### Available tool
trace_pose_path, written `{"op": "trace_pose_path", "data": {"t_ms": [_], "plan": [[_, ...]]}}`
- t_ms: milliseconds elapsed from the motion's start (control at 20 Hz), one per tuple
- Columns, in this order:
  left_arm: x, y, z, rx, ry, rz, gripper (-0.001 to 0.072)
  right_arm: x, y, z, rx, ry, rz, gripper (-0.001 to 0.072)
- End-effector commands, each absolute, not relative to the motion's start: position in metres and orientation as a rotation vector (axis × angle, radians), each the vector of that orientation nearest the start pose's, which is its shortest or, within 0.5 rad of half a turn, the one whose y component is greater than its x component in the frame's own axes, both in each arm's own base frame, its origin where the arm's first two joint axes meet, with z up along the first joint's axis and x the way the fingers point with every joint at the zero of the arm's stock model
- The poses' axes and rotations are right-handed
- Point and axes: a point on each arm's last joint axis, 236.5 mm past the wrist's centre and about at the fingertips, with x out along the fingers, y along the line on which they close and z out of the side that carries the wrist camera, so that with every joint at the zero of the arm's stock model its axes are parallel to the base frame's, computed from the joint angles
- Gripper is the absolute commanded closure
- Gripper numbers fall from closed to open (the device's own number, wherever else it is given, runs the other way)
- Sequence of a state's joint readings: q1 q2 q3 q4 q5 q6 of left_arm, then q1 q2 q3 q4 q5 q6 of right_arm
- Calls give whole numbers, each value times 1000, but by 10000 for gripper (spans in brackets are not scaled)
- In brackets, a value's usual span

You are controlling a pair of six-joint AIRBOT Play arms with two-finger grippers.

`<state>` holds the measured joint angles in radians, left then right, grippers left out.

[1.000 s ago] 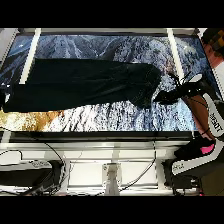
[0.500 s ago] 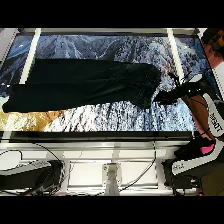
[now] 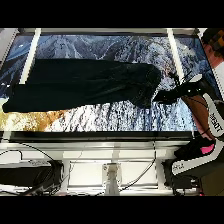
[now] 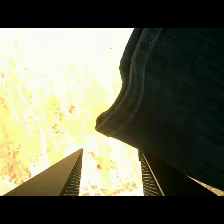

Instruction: Fold the clothes and pants, and hang the long-sleeved shirts on hangers.

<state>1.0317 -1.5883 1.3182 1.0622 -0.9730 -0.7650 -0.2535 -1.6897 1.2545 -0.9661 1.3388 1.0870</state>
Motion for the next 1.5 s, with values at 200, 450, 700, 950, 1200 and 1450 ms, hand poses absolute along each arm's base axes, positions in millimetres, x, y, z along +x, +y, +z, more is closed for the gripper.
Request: {"op": "trace_pose_path", "data": {"t_ms": [200,450,700,950,1200,1450], "plan": [[320,353,-76,-348,1084,218,280,400,34,-80,462,1439,463,161],[342,353,-71,-239,991,125,280,409,37,-78,487,1403,454,161],[351,357,-82,-203,975,117,280,412,35,-78,500,1397,432,161],[358,329,-104,-281,1004,26,280,411,38,-78,503,1402,433,161],[354,302,-104,-350,1041,-60,600,409,39,-78,504,1408,438,161],[361,273,-60,-515,989,-103,689,391,44,-76,502,1478,484,162]]}}
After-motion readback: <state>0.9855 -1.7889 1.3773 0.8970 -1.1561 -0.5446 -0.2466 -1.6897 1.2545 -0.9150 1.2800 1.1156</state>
